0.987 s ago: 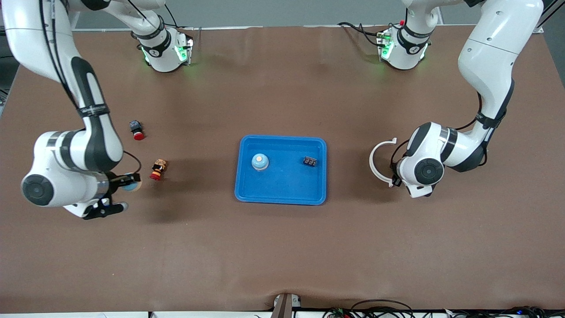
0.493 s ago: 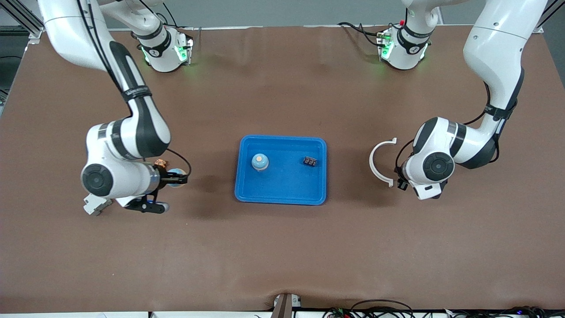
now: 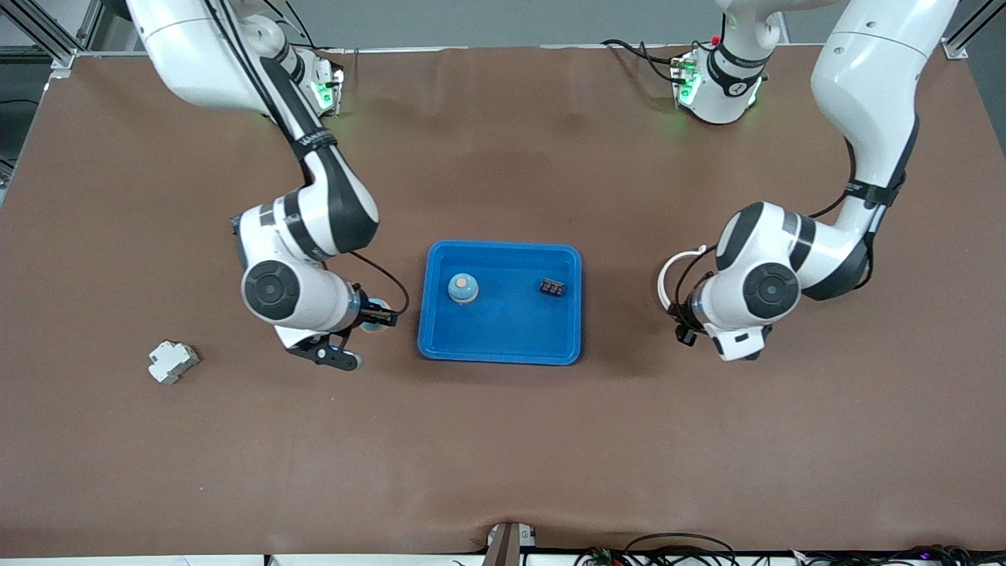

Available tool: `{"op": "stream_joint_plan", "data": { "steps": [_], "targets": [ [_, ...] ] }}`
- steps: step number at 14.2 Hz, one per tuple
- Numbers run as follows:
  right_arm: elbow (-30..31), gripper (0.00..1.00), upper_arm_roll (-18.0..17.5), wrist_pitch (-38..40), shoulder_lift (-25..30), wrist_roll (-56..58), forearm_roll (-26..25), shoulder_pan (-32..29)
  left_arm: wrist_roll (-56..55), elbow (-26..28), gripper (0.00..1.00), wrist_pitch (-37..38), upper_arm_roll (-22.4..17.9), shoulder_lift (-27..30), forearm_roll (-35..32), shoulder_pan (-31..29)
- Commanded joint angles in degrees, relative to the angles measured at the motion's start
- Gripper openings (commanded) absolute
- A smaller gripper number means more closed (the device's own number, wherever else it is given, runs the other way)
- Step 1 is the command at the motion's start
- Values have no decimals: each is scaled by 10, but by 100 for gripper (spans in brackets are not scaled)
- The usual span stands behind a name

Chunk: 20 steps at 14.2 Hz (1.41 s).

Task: Place electrolytic capacitor and blue bell in tray
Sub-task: 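Lift the dome with the right gripper while the left gripper lifts the capacitor, then lower the dome and capacitor into the tray and open both grippers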

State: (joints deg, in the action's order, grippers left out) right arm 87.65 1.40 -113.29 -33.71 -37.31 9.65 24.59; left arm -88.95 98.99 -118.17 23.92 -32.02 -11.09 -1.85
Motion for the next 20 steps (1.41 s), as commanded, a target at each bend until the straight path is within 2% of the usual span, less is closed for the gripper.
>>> {"op": "stream_joint_plan", "data": {
  "steps": [1,4,8,16,20],
  "targets": [
    [-13,11,6,-36,-22,-41,20,22,-35,-33,0,1,0,-12,12,33],
    [-14,11,6,-78,-39,-44,80,34,-84,-74,0,1,-4,-38,12,94],
    [-14,11,6,-129,-66,-45,109,61,-112,-106,0,-1,-5,-59,15,114],
    [-34,12,6,-148,-115,-43,121,85,-137,-175,0,-71,-8,-124,12,178],
    [-34,12,6,-152,-124,-38,120,85,-136,-178,0,-113,-41,-140,12,220]
  ]
}}
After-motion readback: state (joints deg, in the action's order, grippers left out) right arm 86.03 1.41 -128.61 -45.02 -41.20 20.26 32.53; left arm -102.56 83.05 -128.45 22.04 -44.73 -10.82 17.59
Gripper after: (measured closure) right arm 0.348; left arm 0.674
